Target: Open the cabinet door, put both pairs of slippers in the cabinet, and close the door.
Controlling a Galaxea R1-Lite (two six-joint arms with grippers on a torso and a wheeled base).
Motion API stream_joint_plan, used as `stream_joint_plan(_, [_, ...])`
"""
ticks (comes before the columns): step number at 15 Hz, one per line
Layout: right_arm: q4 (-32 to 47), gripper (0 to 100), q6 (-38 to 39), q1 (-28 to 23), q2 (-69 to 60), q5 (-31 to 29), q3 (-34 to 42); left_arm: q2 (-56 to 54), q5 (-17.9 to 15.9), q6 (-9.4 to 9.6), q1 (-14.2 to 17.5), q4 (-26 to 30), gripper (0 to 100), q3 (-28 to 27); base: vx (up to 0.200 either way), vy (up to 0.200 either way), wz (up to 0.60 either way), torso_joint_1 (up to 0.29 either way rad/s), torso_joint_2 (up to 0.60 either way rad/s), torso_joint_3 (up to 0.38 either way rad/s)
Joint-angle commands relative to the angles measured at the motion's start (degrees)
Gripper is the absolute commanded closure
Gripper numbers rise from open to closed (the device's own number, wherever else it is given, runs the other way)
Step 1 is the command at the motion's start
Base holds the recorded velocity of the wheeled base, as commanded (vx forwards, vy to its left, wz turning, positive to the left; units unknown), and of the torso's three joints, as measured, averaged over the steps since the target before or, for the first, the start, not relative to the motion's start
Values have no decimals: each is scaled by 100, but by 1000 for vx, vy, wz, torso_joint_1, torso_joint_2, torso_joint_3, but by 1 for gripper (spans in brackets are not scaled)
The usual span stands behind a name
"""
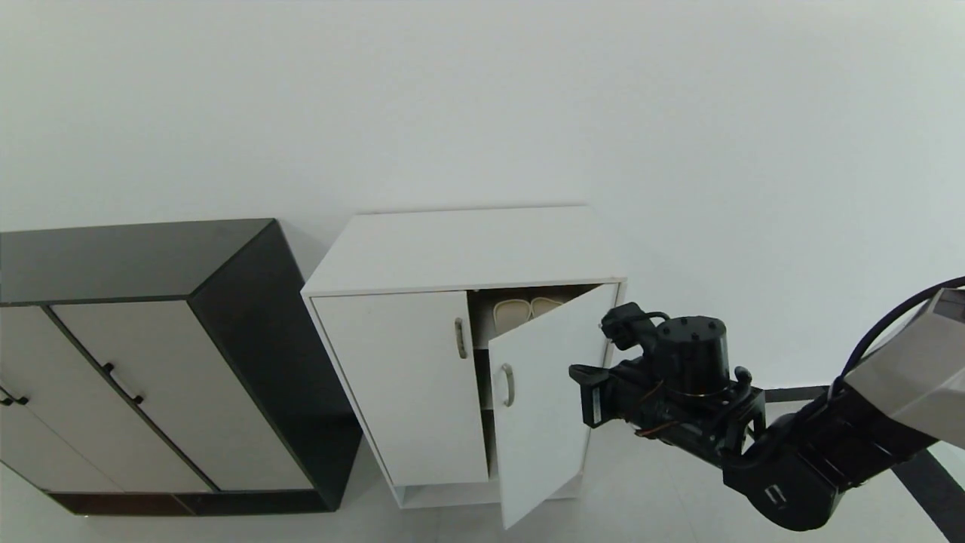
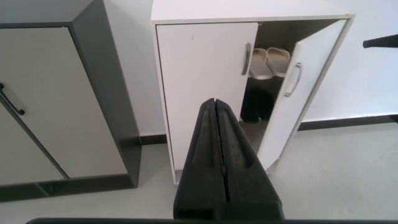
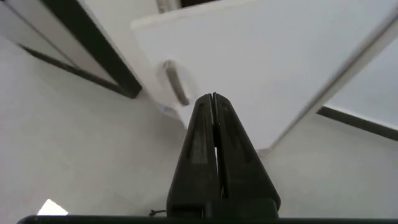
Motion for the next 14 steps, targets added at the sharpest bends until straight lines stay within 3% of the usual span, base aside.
stream_joint_plan(1, [-138, 100, -20, -51, 32, 218, 280, -1, -2, 0, 1, -1, 100, 0, 200, 0, 0, 2, -2, 12])
stream_joint_plan(11, [-191, 100, -29, -15, 243, 306, 315, -1, -2, -9, 1, -1, 100, 0, 200, 0, 0, 3, 2, 3])
stream_joint_plan(14, [-296, 100, -29, -24, 401, 280, 183, -1, -2, -9, 1, -1, 100, 0, 0, 0, 0, 0, 0, 0])
